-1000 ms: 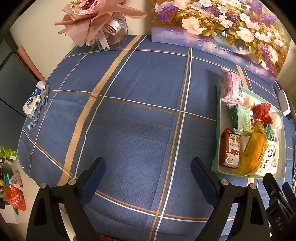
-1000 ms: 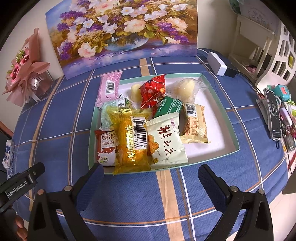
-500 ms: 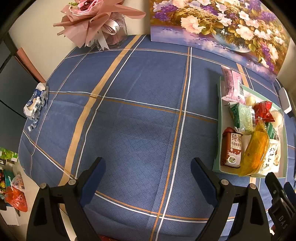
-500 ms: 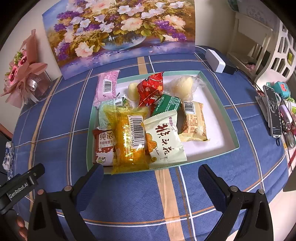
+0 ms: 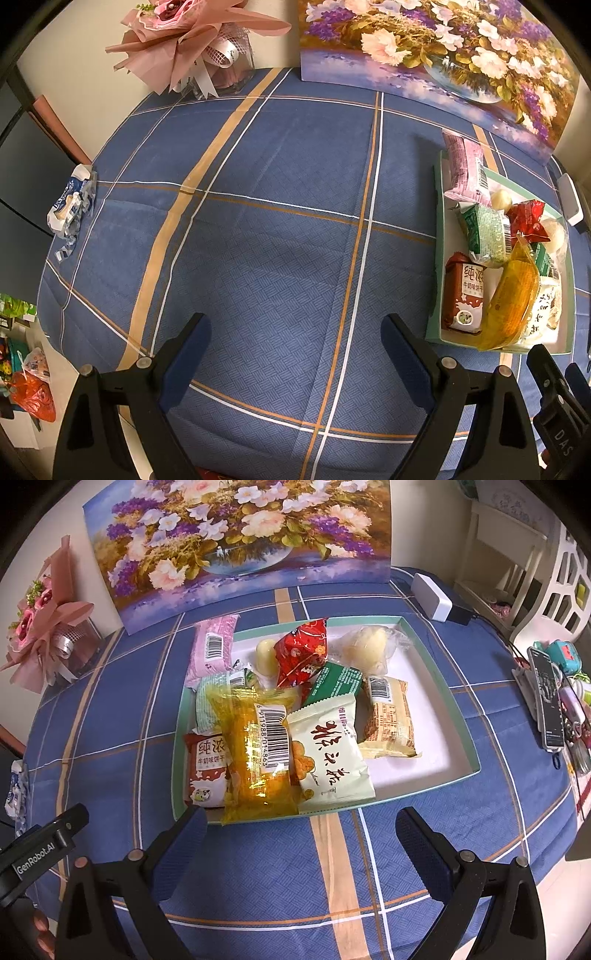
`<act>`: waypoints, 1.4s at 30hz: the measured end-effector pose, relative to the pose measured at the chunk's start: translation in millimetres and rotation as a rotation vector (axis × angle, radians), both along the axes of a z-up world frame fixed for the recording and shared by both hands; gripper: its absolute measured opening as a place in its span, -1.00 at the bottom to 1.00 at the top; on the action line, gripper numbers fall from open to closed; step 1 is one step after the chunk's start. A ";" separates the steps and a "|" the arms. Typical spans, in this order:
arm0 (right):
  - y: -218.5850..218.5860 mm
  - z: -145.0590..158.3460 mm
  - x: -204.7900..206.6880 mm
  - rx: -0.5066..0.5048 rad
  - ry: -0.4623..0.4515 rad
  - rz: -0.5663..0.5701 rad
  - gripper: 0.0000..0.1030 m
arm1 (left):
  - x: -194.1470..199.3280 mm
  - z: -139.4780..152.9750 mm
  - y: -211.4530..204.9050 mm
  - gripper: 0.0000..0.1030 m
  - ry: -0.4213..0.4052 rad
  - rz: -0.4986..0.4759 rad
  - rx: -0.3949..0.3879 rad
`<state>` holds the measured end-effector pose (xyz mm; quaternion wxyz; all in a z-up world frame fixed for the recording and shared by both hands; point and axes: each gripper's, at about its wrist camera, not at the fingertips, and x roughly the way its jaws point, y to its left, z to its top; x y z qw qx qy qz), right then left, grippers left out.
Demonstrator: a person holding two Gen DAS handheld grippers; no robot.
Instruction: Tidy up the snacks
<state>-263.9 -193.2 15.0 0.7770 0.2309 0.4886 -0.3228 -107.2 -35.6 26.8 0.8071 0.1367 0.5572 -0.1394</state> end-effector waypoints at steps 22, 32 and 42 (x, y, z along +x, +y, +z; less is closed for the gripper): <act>0.7 -2.1 1.3 0.002 0.005 0.004 1.00 | 0.6 -1.3 -0.6 0.81 0.002 -0.002 0.003; 0.5 -2.1 1.2 0.002 0.005 0.005 1.00 | 0.8 -2.1 0.7 0.81 0.002 -0.003 0.003; 0.1 -1.9 0.8 0.005 0.004 0.005 1.00 | 1.9 -2.6 2.4 0.81 0.009 0.001 0.004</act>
